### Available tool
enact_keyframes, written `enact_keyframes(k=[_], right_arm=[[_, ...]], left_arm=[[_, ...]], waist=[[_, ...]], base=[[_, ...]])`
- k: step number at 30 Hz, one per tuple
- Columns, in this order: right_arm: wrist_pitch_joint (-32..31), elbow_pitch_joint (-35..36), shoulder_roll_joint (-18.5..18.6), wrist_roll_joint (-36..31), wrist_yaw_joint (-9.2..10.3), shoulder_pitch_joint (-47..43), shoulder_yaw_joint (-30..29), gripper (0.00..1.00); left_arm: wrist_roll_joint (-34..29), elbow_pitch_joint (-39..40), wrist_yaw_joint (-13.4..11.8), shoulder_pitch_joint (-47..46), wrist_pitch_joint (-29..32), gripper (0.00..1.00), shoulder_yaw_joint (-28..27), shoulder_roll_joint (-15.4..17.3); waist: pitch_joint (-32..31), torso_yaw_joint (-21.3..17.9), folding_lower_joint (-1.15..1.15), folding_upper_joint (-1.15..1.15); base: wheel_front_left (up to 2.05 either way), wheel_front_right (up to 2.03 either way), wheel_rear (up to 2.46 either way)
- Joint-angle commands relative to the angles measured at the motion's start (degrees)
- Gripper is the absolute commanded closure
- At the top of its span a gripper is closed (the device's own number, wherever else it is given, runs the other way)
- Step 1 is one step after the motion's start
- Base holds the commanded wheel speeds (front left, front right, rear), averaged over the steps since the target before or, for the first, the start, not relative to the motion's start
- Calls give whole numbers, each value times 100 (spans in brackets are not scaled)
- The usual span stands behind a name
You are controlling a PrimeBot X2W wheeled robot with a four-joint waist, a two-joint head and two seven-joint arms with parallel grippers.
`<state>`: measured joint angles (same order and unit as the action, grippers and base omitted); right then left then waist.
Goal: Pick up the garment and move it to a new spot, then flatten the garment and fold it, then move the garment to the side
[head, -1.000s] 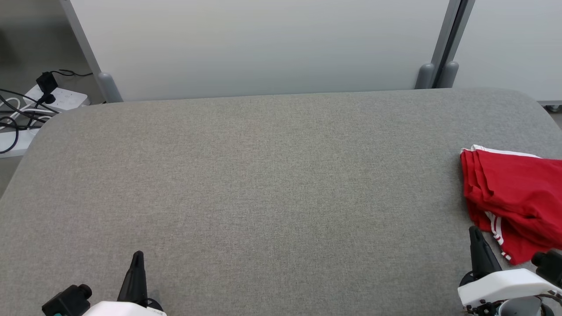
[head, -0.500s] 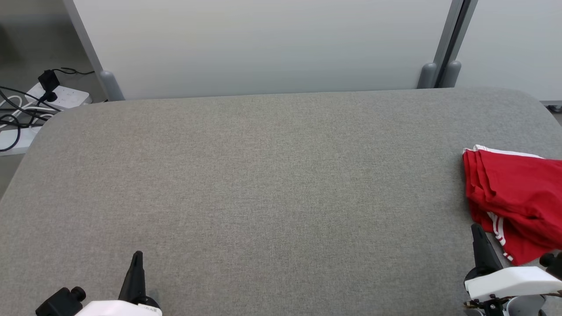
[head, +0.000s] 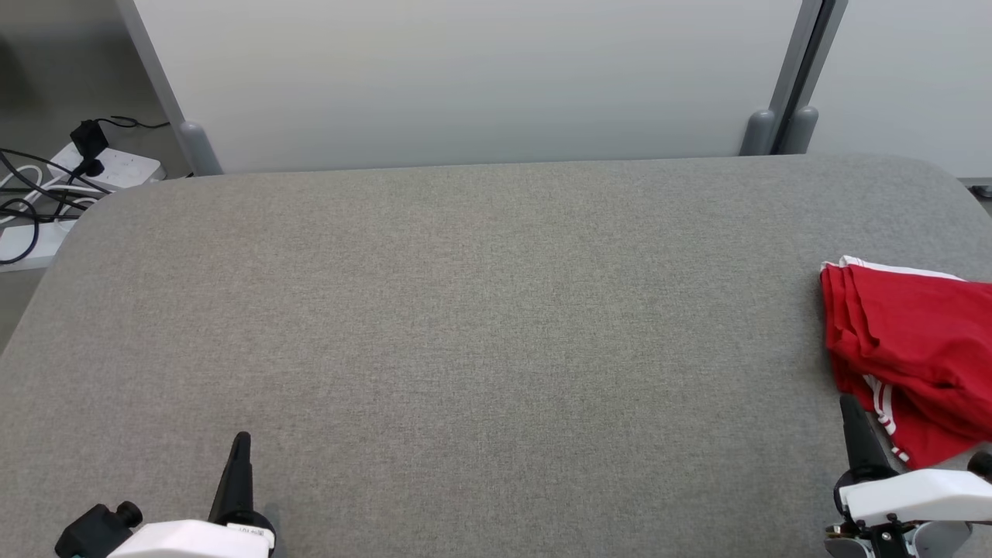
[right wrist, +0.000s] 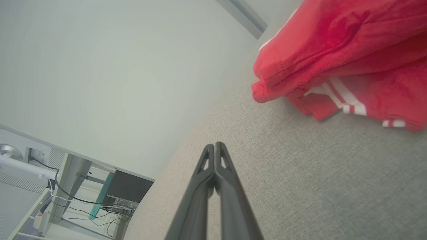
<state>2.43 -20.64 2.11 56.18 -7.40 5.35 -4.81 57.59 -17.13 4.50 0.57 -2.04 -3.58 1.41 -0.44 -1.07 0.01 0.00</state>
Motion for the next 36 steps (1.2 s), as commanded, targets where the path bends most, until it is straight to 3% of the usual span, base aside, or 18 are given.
enact_keyframes(k=[1,36], right_arm=[[-66,234,70,208,-6,138,66,100],[-642,532,74,2567,-8,100,-100,100]], left_arm=[[201,172,49,-347,22,100,-133,108],[2469,266,223,-577,599,100,-244,135]], waist=[[2,4,0,0],[43,76,0,0]], base=[[0,0,0],[0,0,0]])
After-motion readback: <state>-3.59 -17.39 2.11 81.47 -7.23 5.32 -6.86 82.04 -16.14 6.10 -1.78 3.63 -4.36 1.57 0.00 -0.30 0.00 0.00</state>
